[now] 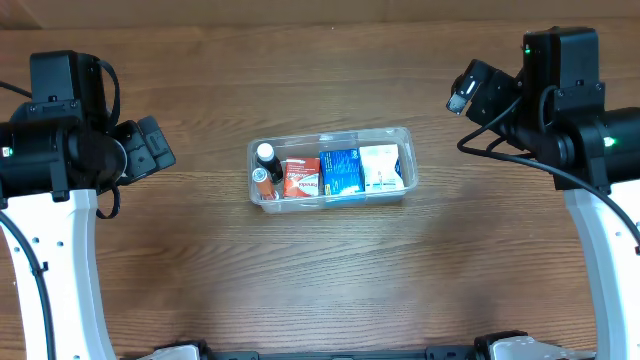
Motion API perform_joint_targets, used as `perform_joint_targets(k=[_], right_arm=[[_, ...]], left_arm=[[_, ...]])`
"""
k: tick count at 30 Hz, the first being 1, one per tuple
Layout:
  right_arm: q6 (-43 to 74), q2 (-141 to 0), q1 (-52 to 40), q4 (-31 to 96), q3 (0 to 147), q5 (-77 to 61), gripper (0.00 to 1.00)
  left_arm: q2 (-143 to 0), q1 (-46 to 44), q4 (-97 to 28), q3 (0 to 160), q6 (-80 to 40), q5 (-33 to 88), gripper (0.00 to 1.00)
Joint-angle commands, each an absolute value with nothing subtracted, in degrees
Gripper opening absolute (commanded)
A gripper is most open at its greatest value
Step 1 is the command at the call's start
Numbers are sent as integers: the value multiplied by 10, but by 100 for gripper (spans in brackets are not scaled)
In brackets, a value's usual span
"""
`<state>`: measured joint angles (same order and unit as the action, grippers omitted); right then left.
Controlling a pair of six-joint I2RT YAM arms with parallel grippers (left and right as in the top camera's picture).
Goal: Pack container
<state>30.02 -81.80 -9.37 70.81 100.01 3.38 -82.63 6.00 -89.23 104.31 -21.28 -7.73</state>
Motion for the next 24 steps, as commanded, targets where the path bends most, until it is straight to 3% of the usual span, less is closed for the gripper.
perform_joint_targets(k=[1, 8, 12, 18, 24], right_arm=[[302, -815, -92, 706, 1005, 38, 100], [290, -812, -93, 707, 1005, 70, 100], [146, -730, -93, 678, 954, 94, 100], [72, -425, -92, 448, 594, 96, 100], [74, -113, -92, 388, 278, 83, 100]], left_arm=[[-826, 60, -893, 1051, -217, -79, 100], [-826, 60, -893, 1051, -217, -79, 100], [-826, 60, -893, 1051, -217, -79, 100], [-826, 60, -893, 1051, -217, -79, 100], [-826, 60, -893, 1051, -217, -79, 100]])
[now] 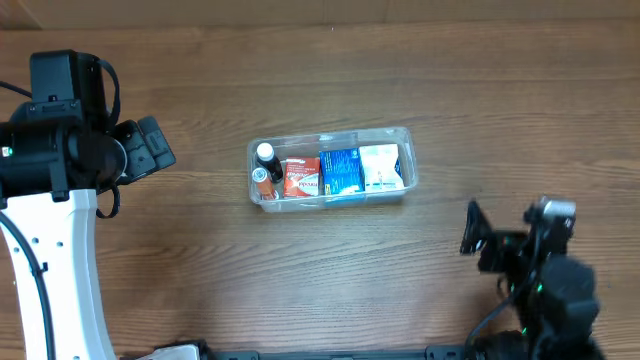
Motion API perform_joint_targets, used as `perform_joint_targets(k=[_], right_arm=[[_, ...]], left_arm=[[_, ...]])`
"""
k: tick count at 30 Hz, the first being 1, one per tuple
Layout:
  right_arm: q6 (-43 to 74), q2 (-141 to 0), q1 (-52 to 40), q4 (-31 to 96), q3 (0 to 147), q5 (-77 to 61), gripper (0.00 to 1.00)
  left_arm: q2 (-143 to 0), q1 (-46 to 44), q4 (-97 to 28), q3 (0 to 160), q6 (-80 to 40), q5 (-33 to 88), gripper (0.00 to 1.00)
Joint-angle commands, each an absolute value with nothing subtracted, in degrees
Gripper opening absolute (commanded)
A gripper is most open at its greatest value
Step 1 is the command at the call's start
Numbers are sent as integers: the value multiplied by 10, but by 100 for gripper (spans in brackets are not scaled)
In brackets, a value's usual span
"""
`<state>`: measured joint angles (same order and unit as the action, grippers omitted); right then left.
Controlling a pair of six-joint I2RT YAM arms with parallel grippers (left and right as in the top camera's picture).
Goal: Pack container
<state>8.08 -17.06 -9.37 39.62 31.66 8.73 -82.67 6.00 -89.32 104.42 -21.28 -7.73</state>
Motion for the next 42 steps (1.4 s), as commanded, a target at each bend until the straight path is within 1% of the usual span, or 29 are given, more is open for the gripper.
perform_joint_targets(k=[1, 6, 15, 18, 34, 36, 37, 38, 39, 40, 41, 42], right_arm=[[74, -70, -92, 391, 245, 84, 100], [74, -11, -76, 382, 155, 76, 100], [75, -2, -74, 375, 91, 62, 100], [74, -2, -74, 376, 91, 42, 100], [74, -2, -74, 376, 91, 42, 100], [74, -2, -74, 376, 91, 42, 100], [74, -2, -74, 376, 91, 42, 100], [74, -2, -74, 376, 91, 42, 100], [74, -2, -74, 376, 91, 42, 100], [74, -2, -74, 376, 91, 42, 100], [74, -2, -74, 376, 91, 42, 100], [74, -2, -74, 376, 91, 42, 100]], left_arm=[[-826, 60, -893, 1051, -217, -79, 100], [-826, 60, -893, 1051, -217, -79, 100], [-826, 60, -893, 1052, -217, -79, 100], [-826, 60, -893, 1051, -217, -79, 100], [-826, 60, -894, 1051, -216, -80, 100], [-828, 60, -895, 1051, -216, -135, 100], [-823, 60, -896, 1051, -216, -143, 100], [-811, 60, -889, 1050, -216, -141, 100], [-793, 59, -856, 1042, -211, -131, 100], [-765, 57, -801, 1021, -163, -92, 100], [-726, 53, -720, 981, -82, -28, 100], [-690, 52, -661, 939, -29, 12, 100]])
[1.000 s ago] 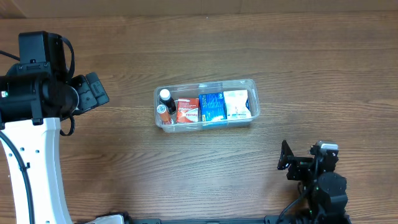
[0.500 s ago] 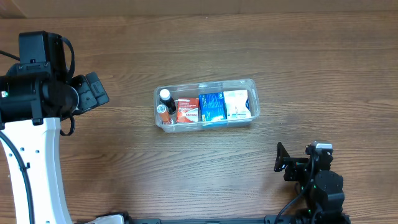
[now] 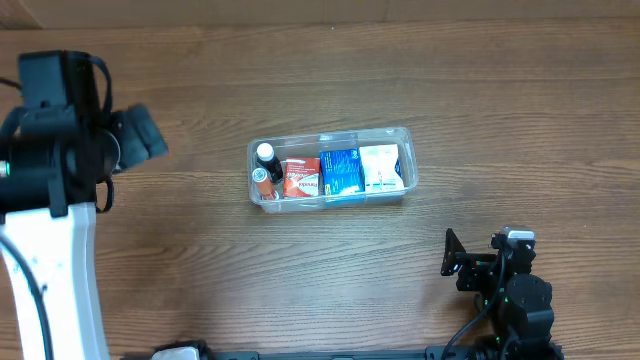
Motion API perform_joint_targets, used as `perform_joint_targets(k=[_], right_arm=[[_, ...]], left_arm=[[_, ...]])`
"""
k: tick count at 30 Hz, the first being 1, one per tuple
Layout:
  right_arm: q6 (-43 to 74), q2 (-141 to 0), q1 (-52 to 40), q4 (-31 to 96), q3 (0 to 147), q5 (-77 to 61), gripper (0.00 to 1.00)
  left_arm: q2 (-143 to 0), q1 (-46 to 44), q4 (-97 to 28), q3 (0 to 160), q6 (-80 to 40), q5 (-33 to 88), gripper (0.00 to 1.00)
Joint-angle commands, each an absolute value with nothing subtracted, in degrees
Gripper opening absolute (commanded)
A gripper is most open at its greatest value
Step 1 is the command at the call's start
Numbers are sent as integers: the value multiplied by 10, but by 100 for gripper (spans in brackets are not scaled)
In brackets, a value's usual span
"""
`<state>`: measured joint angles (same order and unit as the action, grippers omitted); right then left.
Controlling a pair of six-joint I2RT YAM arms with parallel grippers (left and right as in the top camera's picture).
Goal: Pack container
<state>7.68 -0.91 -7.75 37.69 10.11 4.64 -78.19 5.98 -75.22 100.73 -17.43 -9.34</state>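
A clear plastic container (image 3: 405,160) lies mid-table. It holds a dark bottle with a white cap (image 3: 265,153), an orange tube (image 3: 261,180), a red packet (image 3: 300,177), a blue box (image 3: 341,171) and a white packet (image 3: 380,167), side by side. My left gripper (image 3: 148,140) hangs well to the left of the container, away from it. My right gripper (image 3: 451,262) sits low at the front right, well clear of the container. Neither gripper shows anything between its fingers, and how the jaws stand is too small to make out.
The brown wooden table (image 3: 330,280) fills the view. The left arm's white link (image 3: 50,260) runs down the left side. The right arm is folded by the front edge (image 3: 520,310).
My right arm has folded further down toward the front edge, its gripper a little lower and to the left. My left arm has shifted slightly up and left. The container's contents are unchanged.
At first my right arm stood raised at the back right, gripper beyond the container's right end. Then it was down at the front right, and now it is folded by the front edge. The left arm stayed at the left; the packed container never moved.
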Motion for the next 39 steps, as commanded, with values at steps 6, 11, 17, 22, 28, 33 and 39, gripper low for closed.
perform_joint_targets(k=[6, 11, 17, 22, 28, 33, 39], right_arm=[[74, -2, -74, 376, 91, 42, 100], [74, -2, -74, 376, 91, 42, 100], [74, -2, -74, 376, 91, 42, 100], [74, -2, -74, 376, 91, 42, 100], [74, -2, -74, 376, 91, 42, 100], [74, -2, -74, 376, 91, 42, 100], [74, -2, -74, 376, 91, 42, 100]], left_arm=[[-465, 52, -535, 664, 5, 42, 100], [-274, 52, -410, 385, 13, 86, 100], [-116, 50, -325, 201, 8, 107, 100], [-61, 25, -307, 125, 7, 116, 100], [-9, 25, -272, 77, 11, 115, 100], [-10, 25, -272, 77, 11, 115, 100], [-10, 25, -272, 77, 11, 115, 100]])
